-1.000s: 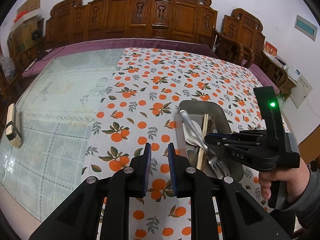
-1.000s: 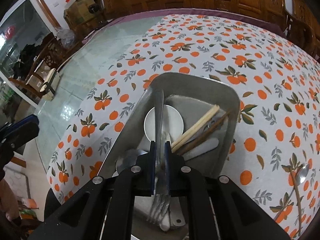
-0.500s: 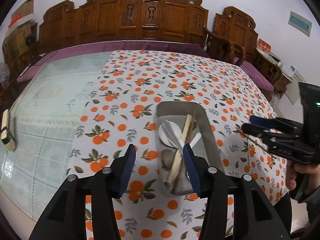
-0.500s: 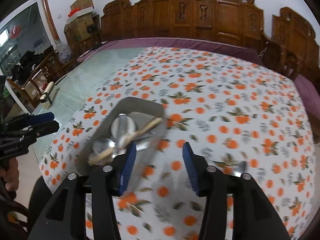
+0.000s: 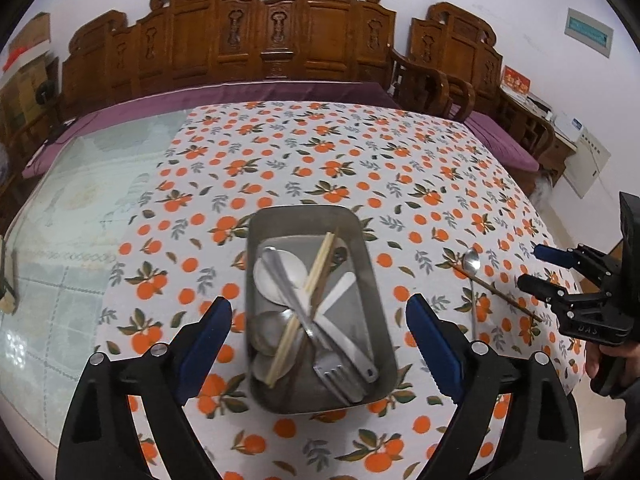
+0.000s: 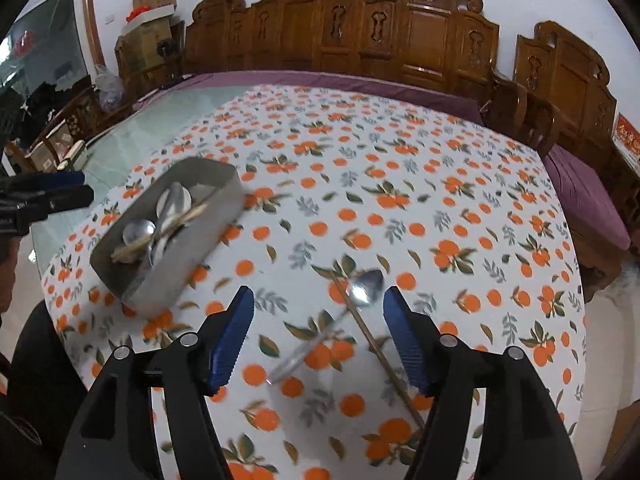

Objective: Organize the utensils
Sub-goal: 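Move the right tool to the wooden chopstick lying across the metal spoon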

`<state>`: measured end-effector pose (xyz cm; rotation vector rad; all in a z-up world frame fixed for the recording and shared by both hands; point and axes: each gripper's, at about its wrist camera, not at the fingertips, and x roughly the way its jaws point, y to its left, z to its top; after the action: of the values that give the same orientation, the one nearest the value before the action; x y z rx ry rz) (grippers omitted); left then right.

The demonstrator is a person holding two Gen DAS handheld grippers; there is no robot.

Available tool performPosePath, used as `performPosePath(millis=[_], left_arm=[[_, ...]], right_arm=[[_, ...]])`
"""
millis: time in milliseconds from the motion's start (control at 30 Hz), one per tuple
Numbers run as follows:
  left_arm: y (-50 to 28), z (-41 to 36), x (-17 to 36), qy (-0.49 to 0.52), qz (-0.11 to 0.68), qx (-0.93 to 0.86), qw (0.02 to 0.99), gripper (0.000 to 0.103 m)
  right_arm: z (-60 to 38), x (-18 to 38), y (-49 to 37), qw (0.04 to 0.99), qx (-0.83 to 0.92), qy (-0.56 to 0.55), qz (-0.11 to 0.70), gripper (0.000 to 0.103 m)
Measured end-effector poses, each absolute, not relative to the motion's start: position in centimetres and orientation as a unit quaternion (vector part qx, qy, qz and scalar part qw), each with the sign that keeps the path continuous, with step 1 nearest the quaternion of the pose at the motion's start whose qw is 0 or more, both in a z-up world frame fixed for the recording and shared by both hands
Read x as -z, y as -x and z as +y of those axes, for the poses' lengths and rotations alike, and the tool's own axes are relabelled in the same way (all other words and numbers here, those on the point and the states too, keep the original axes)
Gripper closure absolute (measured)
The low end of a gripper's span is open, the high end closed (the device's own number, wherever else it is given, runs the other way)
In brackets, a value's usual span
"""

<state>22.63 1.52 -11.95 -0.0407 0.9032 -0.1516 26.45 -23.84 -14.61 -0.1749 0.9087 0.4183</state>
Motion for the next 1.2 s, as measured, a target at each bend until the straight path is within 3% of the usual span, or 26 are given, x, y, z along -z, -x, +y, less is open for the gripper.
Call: performPosePath(millis=[500, 567, 800, 1100, 1167, 1200], left_arm=[[-23.7, -3.5, 13.2, -0.001, 0.451, 0.092, 0.888, 0.018], [-23.8, -4.4, 13.4, -0.005, 0.453, 0.097, 0.886, 0.018], [-24.1, -7.2, 14.5, -0.019, 0.463, 0.111, 0.879, 0.018], [-25.0, -9.6, 16.7, -0.024, 0.482, 0.116, 0.868, 0.018], [-25.3, -9.9, 17.1, -0.026, 0.486, 0.116, 0.866, 0.018], [-25.4, -10.1, 17.3, -0.028, 0.487, 0.117, 0.865, 0.018]], right_arm=[[-28.6, 20.2, -29.6, 0.836, -0.185, 0.103, 0.505, 0.036], [-28.4, 20.9, -30.0, 0.830, -0.192, 0.113, 0.511, 0.045], [-27.4, 21.6, -30.9, 0.817, -0.218, 0.132, 0.517, 0.056], [-26.3, 23.1, -30.2, 0.792, -0.245, 0.176, 0.530, 0.079], [-26.3, 23.2, -30.0, 0.791, -0.249, 0.179, 0.530, 0.092], [-26.3, 23.2, -29.9, 0.789, -0.252, 0.181, 0.530, 0.094]])
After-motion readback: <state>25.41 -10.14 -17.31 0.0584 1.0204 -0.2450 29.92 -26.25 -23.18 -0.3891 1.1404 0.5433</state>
